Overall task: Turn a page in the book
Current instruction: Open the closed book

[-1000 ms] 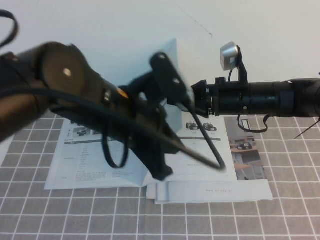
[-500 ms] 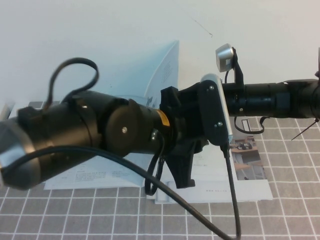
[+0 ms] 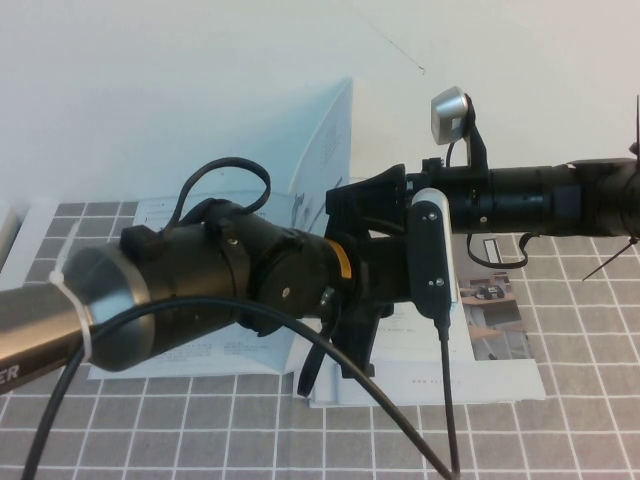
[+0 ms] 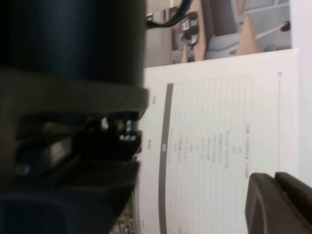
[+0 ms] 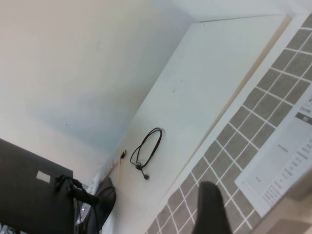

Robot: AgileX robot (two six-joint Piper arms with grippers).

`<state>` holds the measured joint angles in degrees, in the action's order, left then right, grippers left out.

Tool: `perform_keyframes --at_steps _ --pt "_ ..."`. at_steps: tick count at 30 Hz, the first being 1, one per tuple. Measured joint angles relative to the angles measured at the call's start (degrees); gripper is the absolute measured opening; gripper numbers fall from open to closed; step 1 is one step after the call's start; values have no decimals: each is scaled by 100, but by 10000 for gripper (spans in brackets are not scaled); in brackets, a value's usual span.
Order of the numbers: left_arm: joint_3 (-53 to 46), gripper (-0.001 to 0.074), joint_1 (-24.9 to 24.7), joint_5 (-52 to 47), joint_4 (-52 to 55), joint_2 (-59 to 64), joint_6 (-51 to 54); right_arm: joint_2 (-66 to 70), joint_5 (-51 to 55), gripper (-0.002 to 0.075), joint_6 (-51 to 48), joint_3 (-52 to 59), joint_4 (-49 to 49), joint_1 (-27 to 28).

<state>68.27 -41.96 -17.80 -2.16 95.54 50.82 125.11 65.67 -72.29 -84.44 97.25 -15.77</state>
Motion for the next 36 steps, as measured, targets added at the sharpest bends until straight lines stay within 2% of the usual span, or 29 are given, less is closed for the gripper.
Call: perform_keyframes --at_steps 12,22,26,31,36 --pt "0 -4 544 11 318 184 -1104 -122 76 437 109 -56 -34 0" --pt "0 -4 746 -263 624 184 -2179 -445 138 424 251 -1059 -264 0" --pt "-27 -4 756 -526 760 195 -2466 -454 20 351 265 -1141 -1286 0" --pt "-26 -4 898 -629 876 190 -3206 -366 -553 184 395 -1141 -3020 0" --pt "-26 -4 1203 -885 1054 190 -3761 -106 -697 33 513 -1141 -3545 0"
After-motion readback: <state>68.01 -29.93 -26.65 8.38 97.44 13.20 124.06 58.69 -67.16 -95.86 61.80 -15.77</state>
